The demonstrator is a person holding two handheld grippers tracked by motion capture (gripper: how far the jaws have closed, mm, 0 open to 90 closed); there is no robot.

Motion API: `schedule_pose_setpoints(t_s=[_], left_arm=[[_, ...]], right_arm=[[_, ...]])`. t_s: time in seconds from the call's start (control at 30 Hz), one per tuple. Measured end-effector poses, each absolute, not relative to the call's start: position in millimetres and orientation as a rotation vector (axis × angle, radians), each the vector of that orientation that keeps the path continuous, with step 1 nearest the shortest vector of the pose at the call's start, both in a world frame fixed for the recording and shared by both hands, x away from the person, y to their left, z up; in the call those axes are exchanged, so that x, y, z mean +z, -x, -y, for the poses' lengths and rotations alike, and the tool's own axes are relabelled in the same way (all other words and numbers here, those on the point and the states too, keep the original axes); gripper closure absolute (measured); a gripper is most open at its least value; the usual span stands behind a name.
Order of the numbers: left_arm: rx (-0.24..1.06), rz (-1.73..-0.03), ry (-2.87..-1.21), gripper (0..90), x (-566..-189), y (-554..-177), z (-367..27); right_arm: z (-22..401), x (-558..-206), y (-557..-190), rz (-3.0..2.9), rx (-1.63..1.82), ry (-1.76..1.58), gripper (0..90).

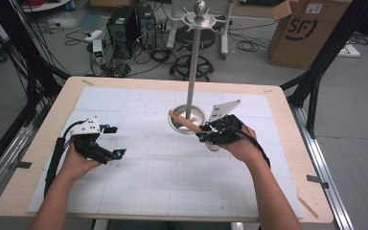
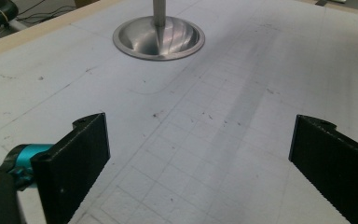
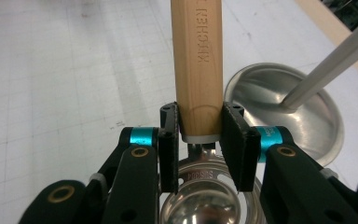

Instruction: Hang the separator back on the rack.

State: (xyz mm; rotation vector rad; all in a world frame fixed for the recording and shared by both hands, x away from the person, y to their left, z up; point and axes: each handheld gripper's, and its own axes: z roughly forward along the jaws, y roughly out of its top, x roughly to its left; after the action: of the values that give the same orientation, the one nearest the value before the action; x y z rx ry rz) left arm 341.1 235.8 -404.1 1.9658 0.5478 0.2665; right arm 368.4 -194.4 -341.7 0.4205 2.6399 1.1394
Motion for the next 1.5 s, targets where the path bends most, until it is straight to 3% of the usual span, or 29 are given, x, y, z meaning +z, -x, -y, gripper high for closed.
schedule_pose_setpoints(t_s=[0.67, 1.5], left_arm=[[0.264, -0.537, -1.960, 5.7, -402.7, -339.4, -235.6], [0.261, -0.526, -1.947, 5.7, -401.9, -339.5, -236.7]], right_arm=[[217.2, -320.8, -373.4, -2.444, 1.347, -0.514, 69.0], [245.9, -261.7, -377.6, -2.238, 1.473, -0.555, 68.9]])
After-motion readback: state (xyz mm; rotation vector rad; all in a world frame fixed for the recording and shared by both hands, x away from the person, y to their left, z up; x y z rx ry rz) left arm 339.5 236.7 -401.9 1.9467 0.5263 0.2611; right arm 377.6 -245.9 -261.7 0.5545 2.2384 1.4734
